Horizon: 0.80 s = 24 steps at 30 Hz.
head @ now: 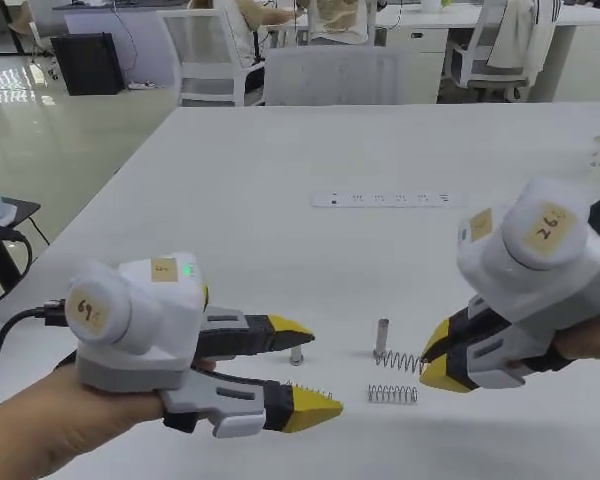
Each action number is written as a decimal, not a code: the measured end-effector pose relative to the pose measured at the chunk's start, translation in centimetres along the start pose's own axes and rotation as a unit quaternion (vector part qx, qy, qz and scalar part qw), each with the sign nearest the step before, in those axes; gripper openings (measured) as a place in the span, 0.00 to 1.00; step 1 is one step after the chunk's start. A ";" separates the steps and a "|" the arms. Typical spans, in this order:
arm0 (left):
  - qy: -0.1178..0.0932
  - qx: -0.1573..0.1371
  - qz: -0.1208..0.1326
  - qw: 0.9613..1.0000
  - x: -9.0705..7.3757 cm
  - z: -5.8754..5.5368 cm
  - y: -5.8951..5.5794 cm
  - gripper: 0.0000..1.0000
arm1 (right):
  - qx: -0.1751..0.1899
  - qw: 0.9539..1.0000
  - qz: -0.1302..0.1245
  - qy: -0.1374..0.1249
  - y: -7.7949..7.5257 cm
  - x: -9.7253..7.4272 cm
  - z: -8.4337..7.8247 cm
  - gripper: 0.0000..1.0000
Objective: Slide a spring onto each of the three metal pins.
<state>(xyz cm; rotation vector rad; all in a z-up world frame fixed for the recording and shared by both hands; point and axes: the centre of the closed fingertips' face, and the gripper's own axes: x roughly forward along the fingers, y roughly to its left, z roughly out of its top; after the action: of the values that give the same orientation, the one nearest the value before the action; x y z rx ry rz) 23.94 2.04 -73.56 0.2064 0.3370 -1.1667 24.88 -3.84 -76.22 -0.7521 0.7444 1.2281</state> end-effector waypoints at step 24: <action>-0.007 0.010 -0.021 1.000 1.3 -0.1 -1.1 0.25 | -0.069 0.997 0.039 0.001 2.3 0.8 2.2 0.08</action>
<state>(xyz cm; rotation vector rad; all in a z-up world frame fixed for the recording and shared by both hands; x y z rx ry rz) 23.36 0.52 -74.10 0.2087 0.3188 -1.2138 22.99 -1.23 -75.90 -0.8441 0.7019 1.3598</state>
